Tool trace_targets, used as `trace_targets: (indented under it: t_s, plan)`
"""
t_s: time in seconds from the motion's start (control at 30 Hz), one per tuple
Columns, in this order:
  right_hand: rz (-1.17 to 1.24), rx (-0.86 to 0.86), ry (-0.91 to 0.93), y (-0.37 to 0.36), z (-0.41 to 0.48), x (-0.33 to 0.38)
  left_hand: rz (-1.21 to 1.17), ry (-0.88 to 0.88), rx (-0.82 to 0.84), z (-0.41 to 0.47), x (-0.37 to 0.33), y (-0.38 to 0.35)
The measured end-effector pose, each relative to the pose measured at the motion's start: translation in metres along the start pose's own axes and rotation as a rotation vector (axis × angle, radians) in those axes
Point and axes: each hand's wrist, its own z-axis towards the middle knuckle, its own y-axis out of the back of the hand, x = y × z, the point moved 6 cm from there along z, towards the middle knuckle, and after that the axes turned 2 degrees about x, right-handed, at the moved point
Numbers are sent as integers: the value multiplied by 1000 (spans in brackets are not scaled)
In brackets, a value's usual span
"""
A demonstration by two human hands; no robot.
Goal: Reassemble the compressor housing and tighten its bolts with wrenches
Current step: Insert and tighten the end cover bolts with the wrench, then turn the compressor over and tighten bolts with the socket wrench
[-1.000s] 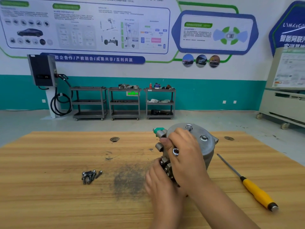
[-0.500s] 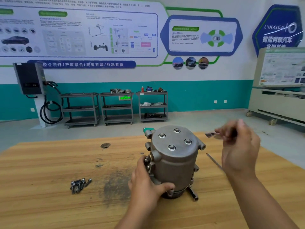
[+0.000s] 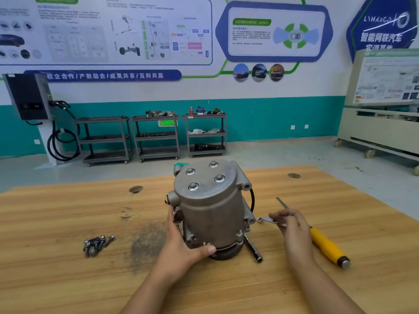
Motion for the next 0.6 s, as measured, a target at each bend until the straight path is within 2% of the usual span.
trace_targets:
  t_s: [0.33, 0.4, 0.5, 0.6]
  plan:
    - [-543, 210, -33, -11, -8, -11, 14, -29, -67, 0, -6, 2]
    - [-525, 204, 15, -12, -10, -5, 30, -23, -61, 1, -5, 2]
    - [-345, 236, 209, -19, -22, 19, 55, -6, -46, 1, -3, 4]
    - [-157, 510, 202, -42, -38, 29, 88, 10, -17, 3, -5, 2]
